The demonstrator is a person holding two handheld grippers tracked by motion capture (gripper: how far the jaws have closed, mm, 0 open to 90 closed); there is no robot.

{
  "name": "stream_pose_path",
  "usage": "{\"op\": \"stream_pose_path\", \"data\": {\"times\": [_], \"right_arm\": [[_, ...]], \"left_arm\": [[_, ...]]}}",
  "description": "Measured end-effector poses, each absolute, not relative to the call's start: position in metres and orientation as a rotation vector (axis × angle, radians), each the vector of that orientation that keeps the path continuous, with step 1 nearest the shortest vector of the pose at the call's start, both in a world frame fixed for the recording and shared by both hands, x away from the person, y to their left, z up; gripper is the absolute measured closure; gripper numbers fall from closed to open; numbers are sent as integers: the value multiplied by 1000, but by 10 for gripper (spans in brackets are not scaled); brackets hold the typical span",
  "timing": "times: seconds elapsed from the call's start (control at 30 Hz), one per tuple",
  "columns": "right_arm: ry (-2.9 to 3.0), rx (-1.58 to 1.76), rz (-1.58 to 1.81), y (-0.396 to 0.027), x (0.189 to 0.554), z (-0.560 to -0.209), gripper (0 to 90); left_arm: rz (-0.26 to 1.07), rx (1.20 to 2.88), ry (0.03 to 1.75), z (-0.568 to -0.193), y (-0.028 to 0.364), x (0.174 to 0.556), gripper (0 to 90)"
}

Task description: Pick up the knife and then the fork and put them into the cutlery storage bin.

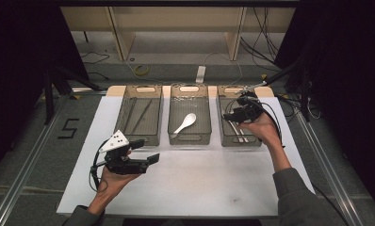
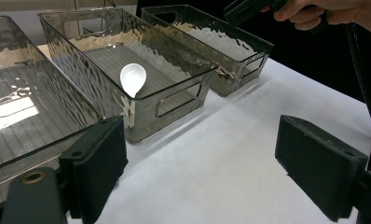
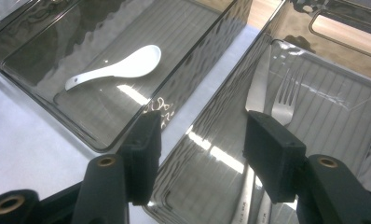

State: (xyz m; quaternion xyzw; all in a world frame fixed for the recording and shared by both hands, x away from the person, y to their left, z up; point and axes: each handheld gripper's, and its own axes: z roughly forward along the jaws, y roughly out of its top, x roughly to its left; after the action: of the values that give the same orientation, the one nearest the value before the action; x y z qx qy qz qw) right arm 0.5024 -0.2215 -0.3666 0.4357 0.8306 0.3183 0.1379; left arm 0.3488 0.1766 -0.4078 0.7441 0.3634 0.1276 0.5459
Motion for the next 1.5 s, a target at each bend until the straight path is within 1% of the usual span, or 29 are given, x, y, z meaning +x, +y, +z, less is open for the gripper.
{"op": "stream_pose_path", "data": {"times": [0.3, 0.83, 1.5], "right_arm": [[2391, 1230, 973, -220, 490, -366, 425], [2367, 1157, 1138, -210, 453, -364, 325], [2291, 1088, 1277, -207, 416, -372, 300]], "left_arm": [[294, 1769, 860, -408, 176, 349, 160], [285, 1786, 849, -409, 175, 349, 160], [276, 1787, 850, -409, 175, 349, 160]]}}
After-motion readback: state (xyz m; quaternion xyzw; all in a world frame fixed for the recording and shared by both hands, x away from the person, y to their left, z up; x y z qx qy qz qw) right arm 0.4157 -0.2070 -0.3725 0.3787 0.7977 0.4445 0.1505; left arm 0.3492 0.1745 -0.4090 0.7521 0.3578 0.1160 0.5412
